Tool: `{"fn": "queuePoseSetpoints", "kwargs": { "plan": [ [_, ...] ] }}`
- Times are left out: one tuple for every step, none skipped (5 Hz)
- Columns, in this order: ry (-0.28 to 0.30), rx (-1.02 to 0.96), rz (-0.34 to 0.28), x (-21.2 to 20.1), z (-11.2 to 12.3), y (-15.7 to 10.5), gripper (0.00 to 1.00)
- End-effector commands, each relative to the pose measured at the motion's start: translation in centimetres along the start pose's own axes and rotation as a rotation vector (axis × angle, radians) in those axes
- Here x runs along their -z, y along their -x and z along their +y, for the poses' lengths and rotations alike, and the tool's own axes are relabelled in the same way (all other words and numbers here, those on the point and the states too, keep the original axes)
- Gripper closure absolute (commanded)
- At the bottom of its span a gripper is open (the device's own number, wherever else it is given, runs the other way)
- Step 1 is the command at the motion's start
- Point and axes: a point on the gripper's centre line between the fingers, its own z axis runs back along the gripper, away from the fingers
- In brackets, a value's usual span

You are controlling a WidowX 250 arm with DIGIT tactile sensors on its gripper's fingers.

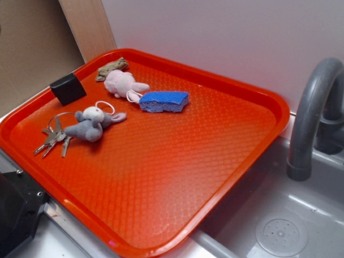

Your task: Grab the black box.

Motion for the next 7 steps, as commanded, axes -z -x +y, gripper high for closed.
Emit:
{"fn": "queuePoseSetpoints", "kwargs": {
  "plan": [
    [0.000, 0.000, 0.000, 0.0, 0.0, 0.0, 0.00],
    [-0.003, -0.014, -0.015, 0.5, 1.7, -2.0, 0.00],
    [-0.072, -0.022, -0.077, 0.8, 4.3, -4.2, 0.00],
    [-0.114, -0.013, -0.110, 1.0, 6.1, -5.5, 0.00],
    [-0.216, -0.006, -0.138, 2.3, 9.9, -7.3, 0.00],
    [-0.278, -0.022, -0.113, 4.4, 13.3, -8.2, 0.00],
    [-0.286, -0.022, -0.090, 6.4, 15.0, -8.8, 0.00]
  ]
}}
